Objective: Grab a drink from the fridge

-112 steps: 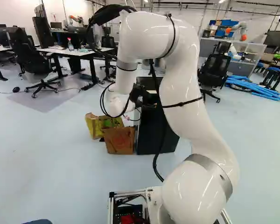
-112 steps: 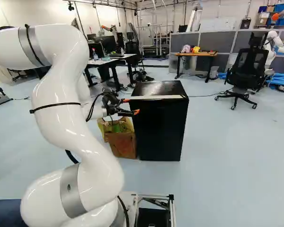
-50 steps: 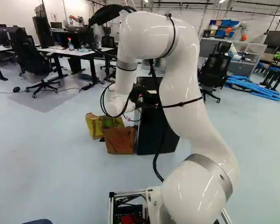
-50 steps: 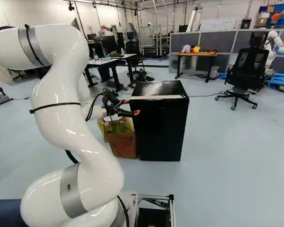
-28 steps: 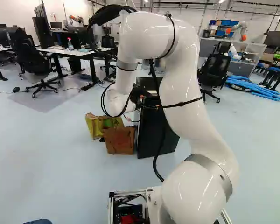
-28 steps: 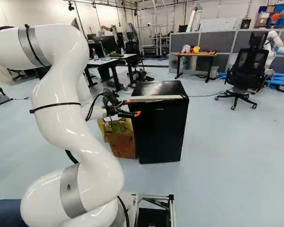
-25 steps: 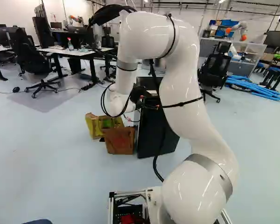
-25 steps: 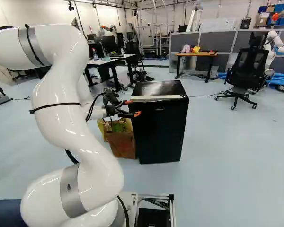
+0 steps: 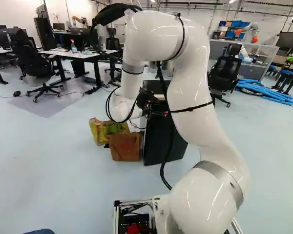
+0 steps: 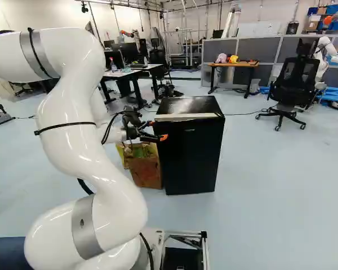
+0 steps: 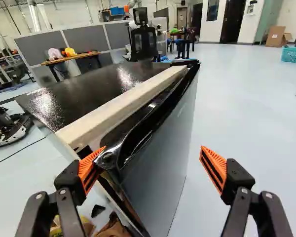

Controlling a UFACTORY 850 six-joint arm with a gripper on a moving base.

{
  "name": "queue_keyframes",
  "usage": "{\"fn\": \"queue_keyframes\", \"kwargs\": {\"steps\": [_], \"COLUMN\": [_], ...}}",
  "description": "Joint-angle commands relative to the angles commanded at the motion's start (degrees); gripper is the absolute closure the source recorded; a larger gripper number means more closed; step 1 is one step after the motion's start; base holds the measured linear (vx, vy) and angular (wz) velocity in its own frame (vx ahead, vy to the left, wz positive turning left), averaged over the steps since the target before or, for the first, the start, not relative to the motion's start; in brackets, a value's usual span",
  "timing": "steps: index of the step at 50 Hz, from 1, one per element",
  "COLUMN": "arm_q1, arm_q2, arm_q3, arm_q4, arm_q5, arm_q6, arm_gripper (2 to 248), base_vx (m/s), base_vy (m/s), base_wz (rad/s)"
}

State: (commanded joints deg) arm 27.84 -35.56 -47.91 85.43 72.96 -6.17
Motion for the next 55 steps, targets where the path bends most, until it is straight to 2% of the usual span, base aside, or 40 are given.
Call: {"fn": "queue_keyframes", "kwargs": {"steps": [38, 55], "arm_q1": [1.4, 2.1], "arm_q2": [2.3, 3.6], "arm_q3": [4.4, 7.1], "arm_q4": [3.7, 6.4], "arm_q5": [2.4, 3.0], "arm_q6": [0.0, 0.0], "arm_gripper": [3, 3], "base_vx": [0.000, 0.000], "base_vy": [0.000, 0.000], "base_wz": [0.000, 0.000]}}
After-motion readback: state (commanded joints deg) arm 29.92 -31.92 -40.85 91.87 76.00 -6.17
